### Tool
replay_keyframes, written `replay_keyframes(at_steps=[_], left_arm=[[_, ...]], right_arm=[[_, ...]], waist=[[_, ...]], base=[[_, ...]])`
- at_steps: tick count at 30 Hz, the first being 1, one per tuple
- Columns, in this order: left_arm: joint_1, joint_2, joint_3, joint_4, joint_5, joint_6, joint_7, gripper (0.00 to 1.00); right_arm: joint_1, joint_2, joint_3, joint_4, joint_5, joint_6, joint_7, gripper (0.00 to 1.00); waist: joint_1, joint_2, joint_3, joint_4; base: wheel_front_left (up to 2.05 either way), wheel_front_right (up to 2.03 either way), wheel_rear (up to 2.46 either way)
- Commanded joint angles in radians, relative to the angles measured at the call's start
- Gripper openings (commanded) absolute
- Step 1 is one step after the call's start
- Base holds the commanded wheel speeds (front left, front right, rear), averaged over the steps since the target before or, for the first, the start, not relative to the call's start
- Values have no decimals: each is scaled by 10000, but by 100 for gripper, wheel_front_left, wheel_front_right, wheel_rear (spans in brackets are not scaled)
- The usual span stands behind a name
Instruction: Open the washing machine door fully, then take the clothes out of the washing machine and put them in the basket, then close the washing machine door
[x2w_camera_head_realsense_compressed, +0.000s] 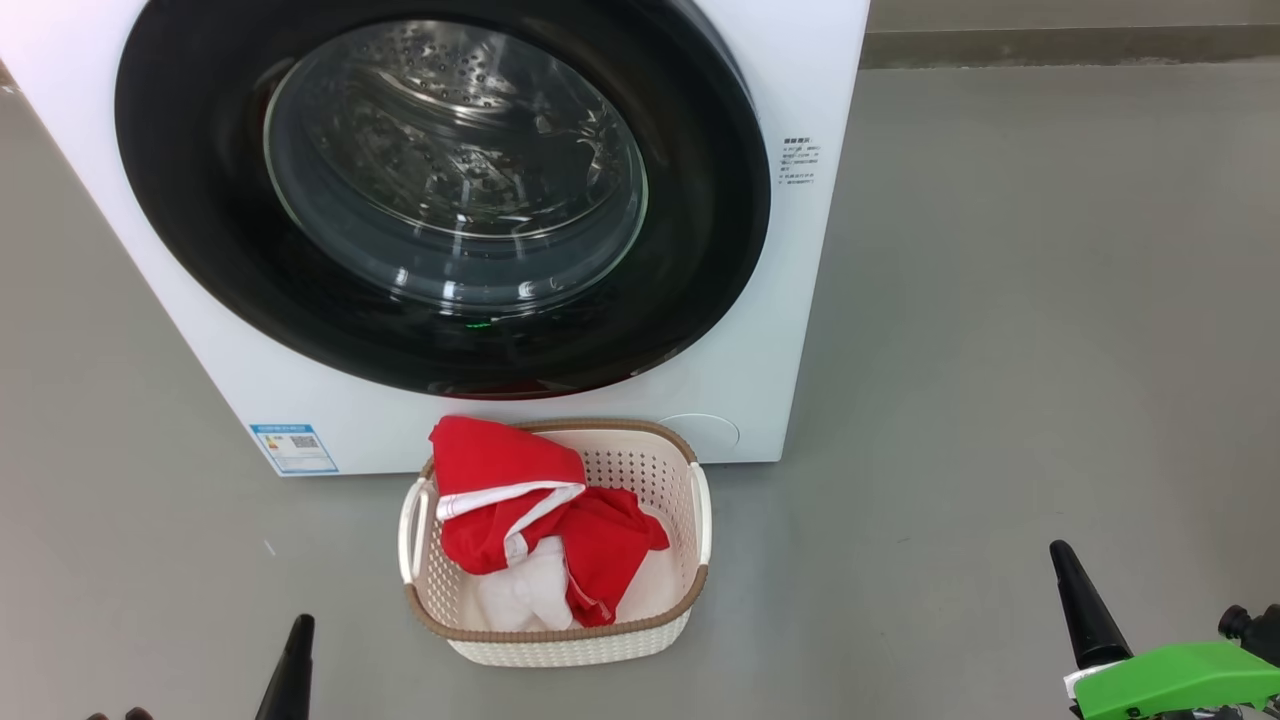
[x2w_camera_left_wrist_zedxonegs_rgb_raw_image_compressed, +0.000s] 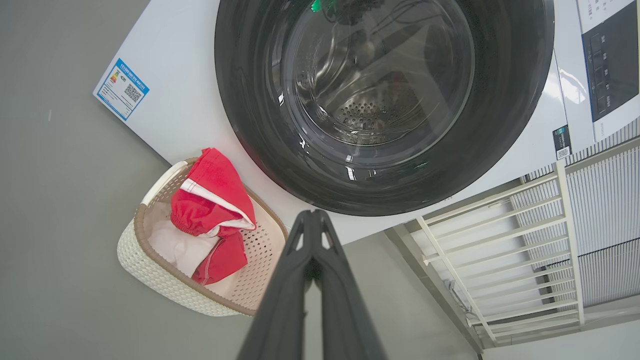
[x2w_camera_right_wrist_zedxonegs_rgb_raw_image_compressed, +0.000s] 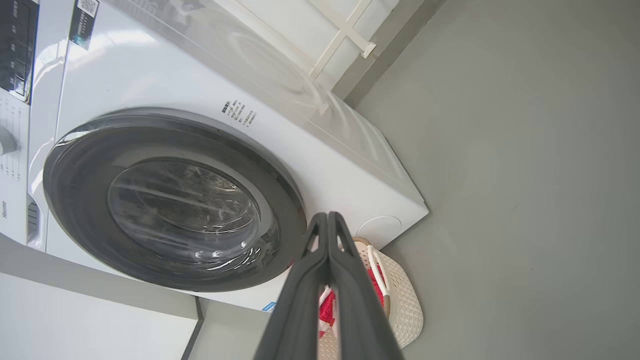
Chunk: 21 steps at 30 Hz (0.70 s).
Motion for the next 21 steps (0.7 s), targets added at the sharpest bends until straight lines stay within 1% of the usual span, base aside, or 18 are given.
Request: replay_keyframes(at_steps=[1, 21], left_arm=[[-427, 63, 286, -276, -281, -45, 80, 0], [-768, -83, 429, -310, -2320, -56, 655, 0]], right_arm=[[-470, -93, 64, -296, 300, -4, 63, 0], [-841, -20, -95, -430, 2269, -5, 653, 0]], waist=[[-1, 0, 0, 2], [-1, 0, 5, 14]], base=[[0, 0, 0], [0, 0, 0]])
